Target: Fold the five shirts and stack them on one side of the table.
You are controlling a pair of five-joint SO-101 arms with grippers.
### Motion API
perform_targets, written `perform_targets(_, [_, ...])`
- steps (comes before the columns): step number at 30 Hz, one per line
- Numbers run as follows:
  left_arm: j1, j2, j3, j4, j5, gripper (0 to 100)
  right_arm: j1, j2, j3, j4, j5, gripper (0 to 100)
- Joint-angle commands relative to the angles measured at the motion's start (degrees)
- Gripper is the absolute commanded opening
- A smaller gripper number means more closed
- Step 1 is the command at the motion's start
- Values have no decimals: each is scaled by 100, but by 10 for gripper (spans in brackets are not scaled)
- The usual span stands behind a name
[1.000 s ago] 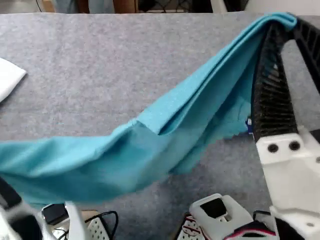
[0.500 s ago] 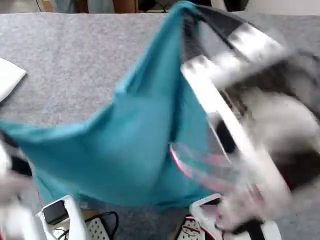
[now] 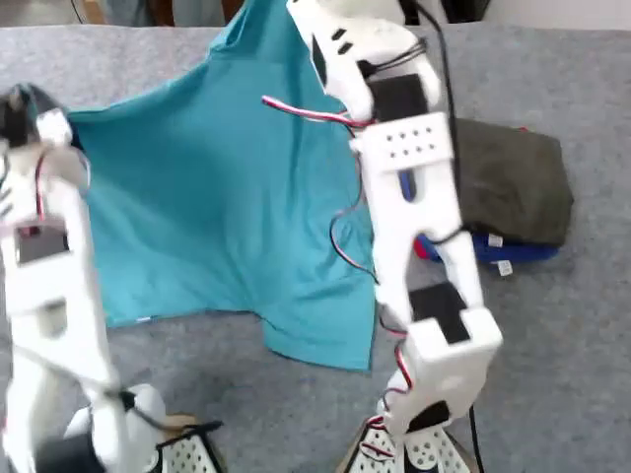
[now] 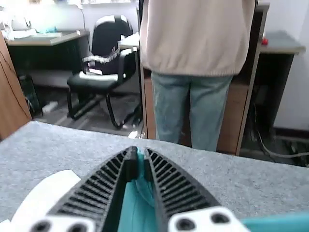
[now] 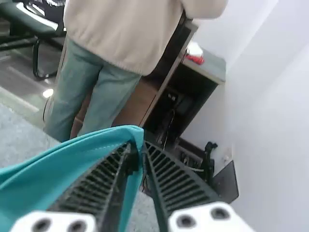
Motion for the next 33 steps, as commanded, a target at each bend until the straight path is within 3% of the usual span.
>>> perform_targets(1, [-101, 1670, -1930, 35, -44, 29, 53, 374, -356, -334, -35, 15])
perform_targets(8, [-101, 3200, -3943, 1442, -53, 29, 220, 1270, -1314, 88, -44, 15])
perform_targets(13, [-66, 3235, -3820, 2127, -79, 29, 316, 1385, -2009, 1767, -44, 15])
perform_targets(22, [84, 2242, -2545, 3938, -97, 29, 316, 1411, -3363, 5108, 18, 15])
perform_targets(28, [136, 1275, -804, 3938, -105, 29, 211, 1429, -3653, 6690, 88, 15])
perform_targets(33, [127, 589, 576, 3692, -105, 29, 246, 1042, -2695, 6743, 0, 15])
